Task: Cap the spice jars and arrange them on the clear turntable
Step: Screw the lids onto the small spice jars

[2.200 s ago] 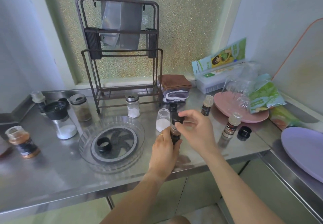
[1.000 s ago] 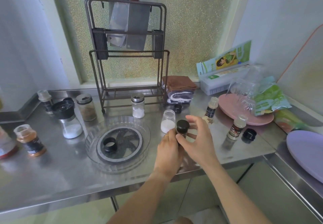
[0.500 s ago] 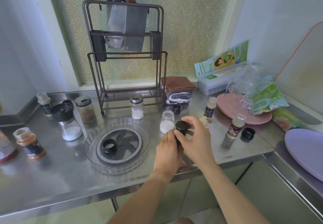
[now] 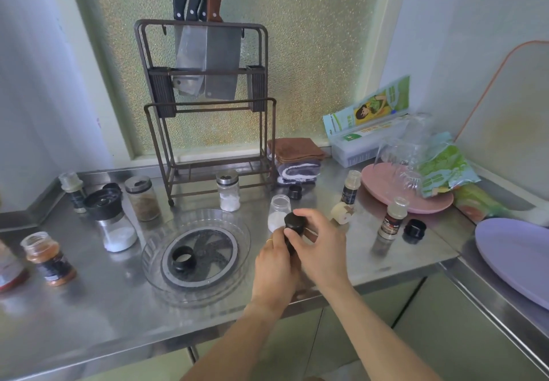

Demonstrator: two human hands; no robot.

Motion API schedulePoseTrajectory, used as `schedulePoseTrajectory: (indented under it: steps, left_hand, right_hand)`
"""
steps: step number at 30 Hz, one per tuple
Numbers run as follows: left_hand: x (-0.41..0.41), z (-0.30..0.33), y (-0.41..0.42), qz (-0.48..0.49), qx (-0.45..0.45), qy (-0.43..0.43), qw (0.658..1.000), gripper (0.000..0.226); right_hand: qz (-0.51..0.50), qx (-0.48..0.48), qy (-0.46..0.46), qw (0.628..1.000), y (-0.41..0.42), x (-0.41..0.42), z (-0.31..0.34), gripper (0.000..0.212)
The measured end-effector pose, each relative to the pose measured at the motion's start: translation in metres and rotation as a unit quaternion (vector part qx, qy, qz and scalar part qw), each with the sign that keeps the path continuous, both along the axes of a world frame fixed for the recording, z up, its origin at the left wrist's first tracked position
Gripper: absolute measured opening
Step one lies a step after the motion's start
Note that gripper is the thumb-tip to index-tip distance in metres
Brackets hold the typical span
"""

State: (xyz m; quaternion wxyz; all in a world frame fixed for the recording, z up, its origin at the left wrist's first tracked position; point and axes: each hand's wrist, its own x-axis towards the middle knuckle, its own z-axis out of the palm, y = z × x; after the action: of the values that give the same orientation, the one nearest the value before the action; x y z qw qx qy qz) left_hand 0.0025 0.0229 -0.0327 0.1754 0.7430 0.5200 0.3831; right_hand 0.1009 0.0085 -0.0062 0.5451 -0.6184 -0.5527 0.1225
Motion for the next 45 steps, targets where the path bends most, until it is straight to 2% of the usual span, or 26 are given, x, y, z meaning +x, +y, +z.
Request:
schedulePoseTrajectory:
  steps: [4,7,9,11,13,15,18,21,24,27,30,32,36,41,45]
  left_hand:
    - [-0.002,0.008,0.000,-0.007,-0.040,0.014,0.999,0.030]
    - [-0.008,0.017,0.000,-0.038,-0.069,0.036,0.996,0.052]
    - [-0.021,0.029,0.001,-0.038,-0.053,0.073,0.995,0.062]
    - [-0.039,0.049,0.003,-0.030,-0.026,0.079,0.996,0.066]
    - [-0.051,0.072,0.016,-0.033,0.012,0.079,0.996,0.061]
    - [-0.053,0.088,0.043,-0.045,0.015,0.083,0.995,0.051]
    - [-0.046,0.089,0.086,-0.081,-0.060,0.128,0.987,0.068]
    - [-0.036,0.071,0.115,-0.124,-0.134,0.171,0.968,0.087]
    - [-0.030,0.054,0.127,-0.136,-0.153,0.172,0.964,0.083]
    - [-0.027,0.044,0.130,-0.120,-0.143,0.151,0.971,0.070]
    - [-0.023,0.042,0.131,-0.114,-0.152,0.107,0.976,0.063]
    - [-0.020,0.043,0.132,-0.115,-0.160,0.082,0.977,0.059]
    - [-0.010,0.039,0.136,-0.115,-0.150,0.061,0.980,0.046]
    - [-0.003,0.039,0.135,-0.105,-0.109,0.097,0.984,0.026]
    - [-0.002,0.036,0.136,-0.109,-0.121,0.082,0.983,0.031]
  right_hand:
    - [0.019,-0.012,-0.009,1.000,0.000,0.000,-0.001,0.041]
    - [0.049,-0.013,-0.007,0.999,-0.008,0.007,0.006,0.045]
    - [0.035,0.002,0.009,0.999,-0.011,0.020,0.008,0.036]
    - [-0.032,0.015,0.008,0.999,-0.010,0.042,0.005,0.025]
    - [-0.129,-0.015,-0.085,0.988,0.000,0.065,-0.001,0.023]
    - [-0.180,-0.082,-0.179,0.964,0.013,0.078,-0.006,0.030]
    - [-0.198,-0.126,-0.252,0.939,0.032,0.081,-0.009,0.035]
    - [-0.197,-0.174,-0.286,0.922,0.049,0.082,-0.015,0.038]
    - [-0.189,-0.198,-0.277,0.921,0.060,0.084,-0.016,0.037]
    - [-0.149,-0.168,-0.219,0.949,0.066,0.083,-0.006,0.037]
    - [-0.049,-0.129,-0.117,0.983,0.073,0.074,0.025,0.044]
    - [0.019,-0.127,-0.097,0.987,0.080,0.071,0.048,0.045]
    - [0.109,-0.135,-0.182,0.968,0.095,0.067,0.082,0.047]
    - [0.151,-0.209,-0.369,0.893,0.111,0.056,0.098,0.052]
    - [0.157,-0.231,-0.450,0.848,0.120,0.048,0.098,0.051]
